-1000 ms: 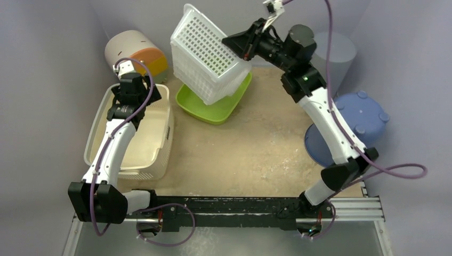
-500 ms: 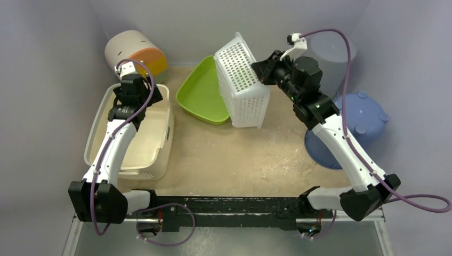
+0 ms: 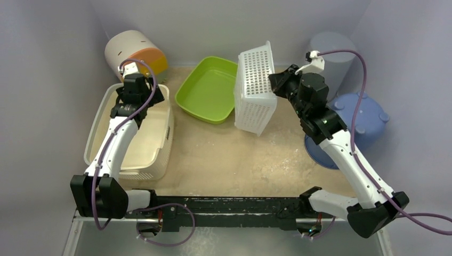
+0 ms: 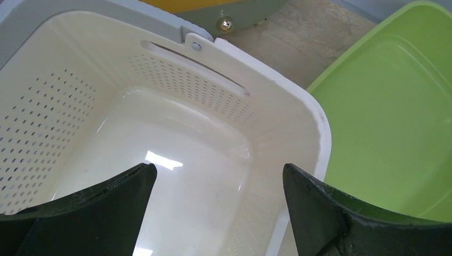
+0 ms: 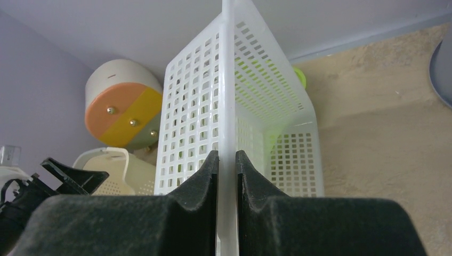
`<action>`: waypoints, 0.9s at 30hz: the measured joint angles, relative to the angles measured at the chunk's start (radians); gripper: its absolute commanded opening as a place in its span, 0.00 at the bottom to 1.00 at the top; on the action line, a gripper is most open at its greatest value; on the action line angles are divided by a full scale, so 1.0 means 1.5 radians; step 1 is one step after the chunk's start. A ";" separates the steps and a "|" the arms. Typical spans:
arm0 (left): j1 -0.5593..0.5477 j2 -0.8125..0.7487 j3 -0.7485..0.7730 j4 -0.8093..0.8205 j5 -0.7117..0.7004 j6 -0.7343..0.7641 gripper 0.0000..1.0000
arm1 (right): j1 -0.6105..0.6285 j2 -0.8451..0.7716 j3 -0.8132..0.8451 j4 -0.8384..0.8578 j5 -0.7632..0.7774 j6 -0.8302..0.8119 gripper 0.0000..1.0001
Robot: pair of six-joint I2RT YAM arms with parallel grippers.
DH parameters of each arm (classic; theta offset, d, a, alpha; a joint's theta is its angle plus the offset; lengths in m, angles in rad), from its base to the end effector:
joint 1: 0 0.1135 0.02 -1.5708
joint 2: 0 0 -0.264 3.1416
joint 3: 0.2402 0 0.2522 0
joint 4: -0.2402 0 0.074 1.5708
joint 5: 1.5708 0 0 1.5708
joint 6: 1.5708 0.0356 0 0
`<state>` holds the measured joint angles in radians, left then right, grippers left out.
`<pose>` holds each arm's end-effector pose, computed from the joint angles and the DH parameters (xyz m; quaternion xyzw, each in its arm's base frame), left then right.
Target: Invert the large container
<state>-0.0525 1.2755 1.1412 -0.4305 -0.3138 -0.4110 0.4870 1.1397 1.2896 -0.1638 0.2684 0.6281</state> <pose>0.2853 -0.0040 0.3350 -0.2284 0.8381 0.0239 0.4948 0.2265 0.1092 0.4477 0.1435 0.6972 0.2873 0.6409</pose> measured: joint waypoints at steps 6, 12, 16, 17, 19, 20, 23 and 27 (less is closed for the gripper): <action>0.000 0.001 0.000 -0.001 -0.001 0.000 0.91 | -0.044 0.001 -0.064 0.017 -0.014 0.057 0.00; 0.000 0.003 0.000 0.000 -0.001 0.000 0.91 | -0.081 0.033 -0.141 -0.004 0.006 0.111 0.15; 0.000 0.009 0.000 0.003 -0.001 0.000 0.91 | -0.096 0.073 -0.171 -0.057 0.026 0.118 0.38; 0.000 0.011 0.000 0.003 -0.001 0.000 0.91 | -0.099 0.083 -0.173 -0.074 0.033 0.114 0.39; 0.000 0.016 0.000 0.003 -0.001 0.000 0.90 | -0.100 0.108 -0.175 -0.117 0.042 0.099 0.45; 0.000 0.018 0.000 0.003 -0.001 0.000 0.90 | -0.100 0.121 -0.175 -0.136 0.045 0.095 0.47; 0.000 0.023 0.000 0.004 -0.001 0.000 0.90 | -0.099 0.142 -0.175 -0.176 0.054 0.084 0.47; 0.000 0.027 0.000 0.008 -0.001 -0.001 0.90 | -0.090 0.142 -0.160 -0.180 0.052 0.080 0.50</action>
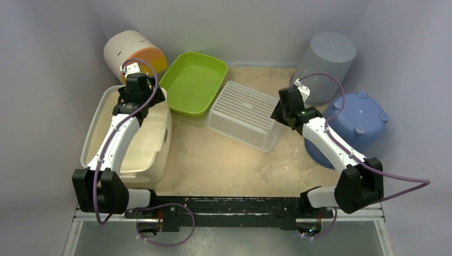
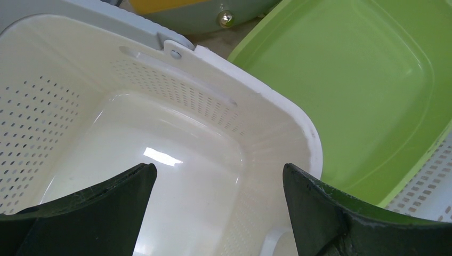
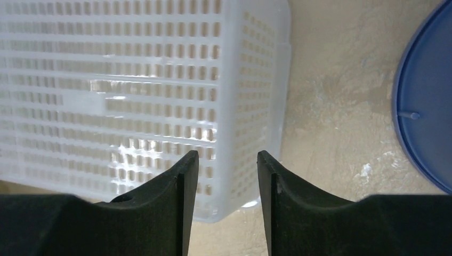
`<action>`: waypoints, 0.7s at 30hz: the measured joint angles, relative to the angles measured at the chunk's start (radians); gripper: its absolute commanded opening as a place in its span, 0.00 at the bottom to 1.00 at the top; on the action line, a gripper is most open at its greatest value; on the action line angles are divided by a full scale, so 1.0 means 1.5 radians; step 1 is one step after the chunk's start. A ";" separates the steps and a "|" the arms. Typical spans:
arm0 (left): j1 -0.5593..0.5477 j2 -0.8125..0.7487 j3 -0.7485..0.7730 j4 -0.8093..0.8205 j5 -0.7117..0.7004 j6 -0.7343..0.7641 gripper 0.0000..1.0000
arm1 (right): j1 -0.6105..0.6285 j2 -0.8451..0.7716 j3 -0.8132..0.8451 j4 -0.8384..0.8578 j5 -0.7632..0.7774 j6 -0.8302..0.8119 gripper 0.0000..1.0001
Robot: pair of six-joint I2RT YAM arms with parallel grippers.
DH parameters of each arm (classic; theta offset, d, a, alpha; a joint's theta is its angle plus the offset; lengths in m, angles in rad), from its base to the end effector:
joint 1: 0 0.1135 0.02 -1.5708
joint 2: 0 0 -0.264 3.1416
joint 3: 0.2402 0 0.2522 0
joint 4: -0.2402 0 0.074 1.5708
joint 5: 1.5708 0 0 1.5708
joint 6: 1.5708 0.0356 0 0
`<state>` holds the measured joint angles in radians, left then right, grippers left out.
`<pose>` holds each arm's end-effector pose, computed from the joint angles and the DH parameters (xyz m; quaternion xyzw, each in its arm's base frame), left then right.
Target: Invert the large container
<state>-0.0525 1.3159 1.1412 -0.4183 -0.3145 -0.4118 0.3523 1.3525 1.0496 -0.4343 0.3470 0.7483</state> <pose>0.2947 -0.0045 0.3252 -0.2282 0.8448 0.0278 0.4832 0.2802 0.0901 0.2832 0.2457 0.8693 0.0740 0.4224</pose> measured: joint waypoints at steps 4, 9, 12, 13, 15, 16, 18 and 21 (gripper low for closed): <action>0.000 0.001 0.000 0.006 0.000 0.000 0.90 | 0.005 -0.009 0.013 0.009 -0.001 0.000 0.53; 0.000 0.001 0.000 0.006 0.000 0.000 0.90 | 0.005 -0.020 0.015 0.014 -0.001 -0.016 0.58; 0.000 0.001 0.000 0.006 0.000 0.000 0.90 | 0.005 -0.019 0.024 0.030 -0.005 -0.046 0.58; 0.000 0.001 0.000 0.006 0.000 0.000 0.90 | 0.005 -0.013 0.036 0.034 -0.008 -0.061 0.59; 0.000 0.001 0.000 0.006 0.000 0.000 0.90 | 0.005 0.020 0.089 0.046 -0.017 -0.095 0.61; 0.000 0.001 0.000 0.006 0.000 0.000 0.90 | 0.005 0.041 0.115 0.059 -0.019 -0.109 0.62; 0.000 0.001 0.000 0.006 0.000 0.000 0.90 | 0.005 0.099 0.188 0.084 -0.024 -0.147 0.64; 0.000 0.001 0.000 0.006 0.001 0.000 0.90 | 0.005 0.208 0.315 0.111 -0.040 -0.204 0.66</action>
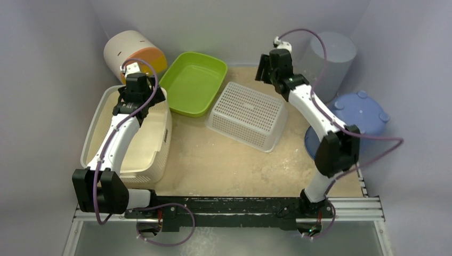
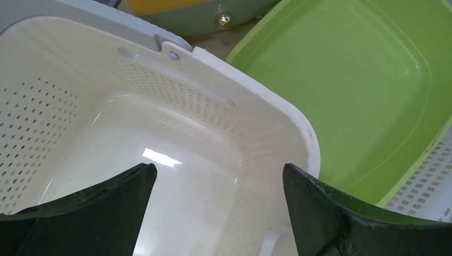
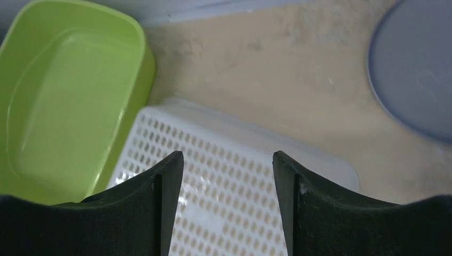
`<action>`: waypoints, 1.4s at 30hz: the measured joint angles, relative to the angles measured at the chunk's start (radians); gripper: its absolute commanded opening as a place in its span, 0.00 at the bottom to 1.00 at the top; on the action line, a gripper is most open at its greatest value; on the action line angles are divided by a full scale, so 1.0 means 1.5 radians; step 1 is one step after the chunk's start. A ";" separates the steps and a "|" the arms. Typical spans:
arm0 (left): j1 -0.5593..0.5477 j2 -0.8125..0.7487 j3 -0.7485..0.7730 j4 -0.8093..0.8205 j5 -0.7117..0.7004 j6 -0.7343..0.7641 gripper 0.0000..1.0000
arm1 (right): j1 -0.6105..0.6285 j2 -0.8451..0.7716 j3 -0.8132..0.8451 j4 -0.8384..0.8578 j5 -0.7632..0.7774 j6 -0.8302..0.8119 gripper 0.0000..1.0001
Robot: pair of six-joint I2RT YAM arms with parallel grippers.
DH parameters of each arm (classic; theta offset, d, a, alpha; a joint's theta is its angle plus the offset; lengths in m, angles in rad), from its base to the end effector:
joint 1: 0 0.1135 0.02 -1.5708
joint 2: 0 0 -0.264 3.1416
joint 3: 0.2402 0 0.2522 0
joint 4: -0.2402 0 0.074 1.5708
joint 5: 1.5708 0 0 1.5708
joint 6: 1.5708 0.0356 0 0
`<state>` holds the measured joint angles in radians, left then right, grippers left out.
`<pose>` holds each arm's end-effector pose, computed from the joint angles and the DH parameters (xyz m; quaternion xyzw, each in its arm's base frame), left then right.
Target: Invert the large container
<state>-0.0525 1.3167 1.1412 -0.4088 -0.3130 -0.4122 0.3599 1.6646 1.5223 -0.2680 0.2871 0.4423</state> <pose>0.2955 -0.0046 0.3258 -0.2282 0.8428 0.0259 0.4867 0.3731 0.1296 0.3579 0.1125 0.8238 0.1017 0.5462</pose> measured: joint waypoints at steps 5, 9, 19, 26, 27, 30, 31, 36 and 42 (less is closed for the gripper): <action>0.000 0.000 0.000 0.001 0.006 0.000 0.90 | 0.000 0.187 0.180 0.021 -0.026 -0.060 0.66; 0.000 0.000 0.000 0.001 0.013 0.000 0.90 | 0.000 0.287 0.219 0.029 -0.045 -0.086 0.66; 0.000 0.000 0.000 0.001 0.015 0.001 0.90 | 0.000 0.375 0.243 0.043 -0.097 -0.145 0.65; 0.000 0.000 0.000 0.001 0.015 0.001 0.90 | -0.001 0.341 0.159 0.102 -0.157 -0.170 0.62; 0.000 0.000 0.000 0.001 0.015 0.001 0.90 | -0.002 0.324 0.130 0.105 -0.169 -0.172 0.62; 0.000 0.000 -0.001 0.002 0.015 0.001 0.90 | 0.003 0.266 0.038 0.108 -0.192 -0.175 0.62; 0.000 0.000 -0.003 0.004 0.015 0.001 0.90 | 0.007 0.244 0.008 0.107 -0.198 -0.175 0.62; 0.000 -0.004 -0.016 0.006 0.017 0.001 0.90 | 0.048 0.153 -0.098 0.101 -0.216 -0.175 0.62; 0.000 -0.022 -0.035 0.008 0.018 0.001 0.90 | 0.132 0.076 -0.165 0.093 -0.228 -0.172 0.61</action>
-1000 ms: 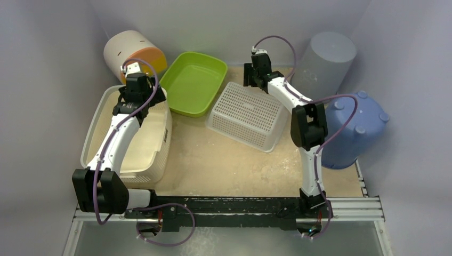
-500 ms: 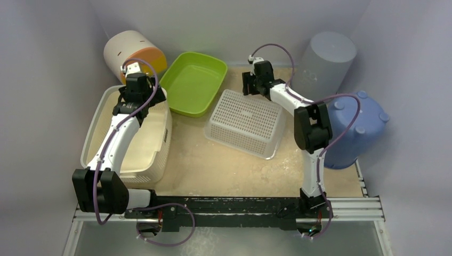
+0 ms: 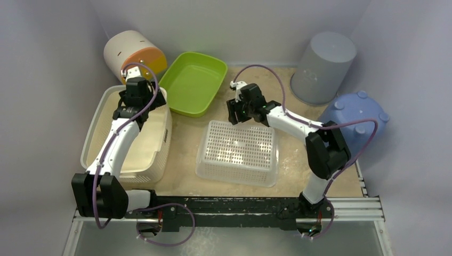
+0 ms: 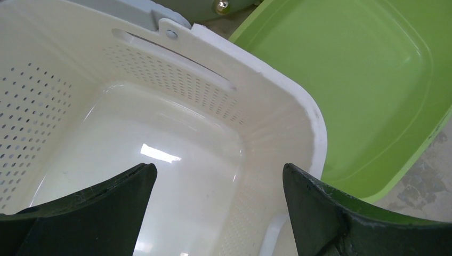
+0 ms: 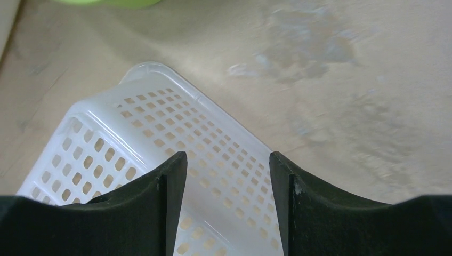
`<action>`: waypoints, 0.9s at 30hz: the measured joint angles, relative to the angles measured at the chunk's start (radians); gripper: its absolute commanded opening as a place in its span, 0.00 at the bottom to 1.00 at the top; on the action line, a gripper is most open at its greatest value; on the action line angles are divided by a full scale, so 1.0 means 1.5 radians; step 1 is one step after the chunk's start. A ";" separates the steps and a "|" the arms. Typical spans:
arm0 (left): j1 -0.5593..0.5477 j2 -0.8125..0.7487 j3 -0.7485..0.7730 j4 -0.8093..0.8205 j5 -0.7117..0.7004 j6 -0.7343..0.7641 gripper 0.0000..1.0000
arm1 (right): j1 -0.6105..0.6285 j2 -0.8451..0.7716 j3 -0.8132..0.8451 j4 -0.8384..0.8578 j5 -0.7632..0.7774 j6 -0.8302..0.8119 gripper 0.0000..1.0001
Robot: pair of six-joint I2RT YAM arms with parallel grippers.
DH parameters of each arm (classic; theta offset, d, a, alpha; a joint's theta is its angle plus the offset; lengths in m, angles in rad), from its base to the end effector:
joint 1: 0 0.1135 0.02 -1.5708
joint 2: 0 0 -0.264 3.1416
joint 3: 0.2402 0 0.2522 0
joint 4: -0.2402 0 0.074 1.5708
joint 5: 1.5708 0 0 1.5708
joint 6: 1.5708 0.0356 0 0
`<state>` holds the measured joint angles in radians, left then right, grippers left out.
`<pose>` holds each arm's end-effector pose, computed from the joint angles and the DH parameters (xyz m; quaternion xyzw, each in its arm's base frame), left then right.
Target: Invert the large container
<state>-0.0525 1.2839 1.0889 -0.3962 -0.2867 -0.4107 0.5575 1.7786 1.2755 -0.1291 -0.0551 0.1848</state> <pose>0.2872 -0.0050 0.3178 -0.2217 0.8474 0.0158 0.4821 0.3438 0.2167 0.2415 -0.1774 0.8738 0.1869 0.4124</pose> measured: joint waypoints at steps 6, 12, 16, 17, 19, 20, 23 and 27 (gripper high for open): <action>0.000 -0.015 -0.015 0.003 0.000 0.000 0.90 | 0.057 -0.056 -0.056 -0.019 -0.028 0.021 0.60; 0.000 -0.018 -0.017 0.009 0.002 0.000 0.90 | 0.057 -0.097 -0.056 -0.062 -0.022 0.018 0.62; 0.000 -0.017 -0.017 0.009 0.002 0.000 0.90 | 0.056 -0.101 0.013 -0.075 -0.006 -0.013 0.64; 0.000 -0.016 -0.017 0.009 0.002 0.000 0.90 | 0.056 -0.100 0.037 -0.075 -0.004 -0.025 0.64; 0.000 -0.013 -0.016 0.009 0.003 0.000 0.90 | 0.056 -0.096 0.085 -0.073 -0.003 -0.049 0.64; 0.000 -0.011 -0.014 0.009 0.003 0.000 0.90 | 0.057 -0.090 0.113 -0.069 -0.004 -0.065 0.64; 0.000 -0.004 -0.005 0.009 0.004 0.000 0.90 | 0.066 -0.050 0.191 -0.052 -0.006 -0.113 0.64; 0.000 0.004 0.010 0.009 0.003 0.001 0.90 | 0.096 0.031 0.255 -0.042 -0.012 -0.183 0.64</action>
<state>-0.0525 1.2900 1.1034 -0.3832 -0.2817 -0.4095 0.7017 1.8248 1.6585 -0.1921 -0.0734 -0.0902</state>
